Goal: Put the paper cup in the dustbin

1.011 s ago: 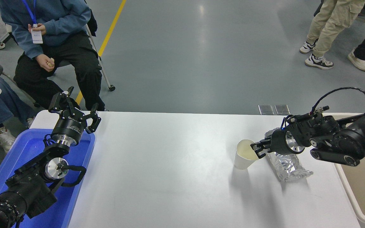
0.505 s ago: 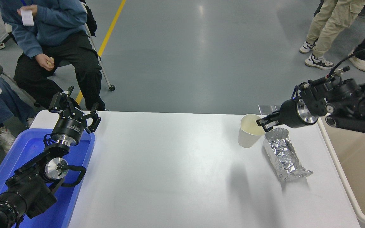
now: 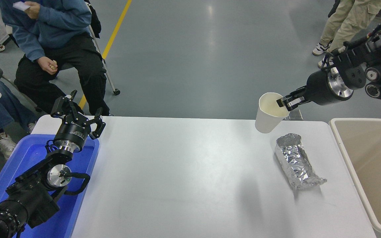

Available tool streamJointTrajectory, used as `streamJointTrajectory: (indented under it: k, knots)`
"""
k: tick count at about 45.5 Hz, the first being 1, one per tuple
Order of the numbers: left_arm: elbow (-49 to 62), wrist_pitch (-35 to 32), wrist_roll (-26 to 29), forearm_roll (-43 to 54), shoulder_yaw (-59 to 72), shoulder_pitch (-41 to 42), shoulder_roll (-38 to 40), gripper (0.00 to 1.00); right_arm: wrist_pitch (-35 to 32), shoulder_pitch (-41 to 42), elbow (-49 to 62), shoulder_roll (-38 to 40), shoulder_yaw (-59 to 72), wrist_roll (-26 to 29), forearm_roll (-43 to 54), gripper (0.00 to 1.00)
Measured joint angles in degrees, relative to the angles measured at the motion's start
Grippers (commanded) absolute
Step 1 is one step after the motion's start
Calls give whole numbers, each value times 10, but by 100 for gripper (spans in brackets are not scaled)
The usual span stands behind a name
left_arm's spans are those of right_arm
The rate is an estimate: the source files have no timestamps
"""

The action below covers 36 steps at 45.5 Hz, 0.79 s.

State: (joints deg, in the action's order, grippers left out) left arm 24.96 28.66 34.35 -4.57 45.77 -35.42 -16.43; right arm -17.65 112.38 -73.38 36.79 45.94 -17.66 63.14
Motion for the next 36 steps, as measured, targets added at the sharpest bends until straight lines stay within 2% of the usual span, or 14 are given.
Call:
streamJointTrajectory:
  k: [19,36]
  knots:
    - [0,0,0,0,0,0,0,100,-3,-23,8,69,-4,1,4,0]
    - [0,0,0,0,0,0,0,100,1,-94,43,202,-38,1,0,0]
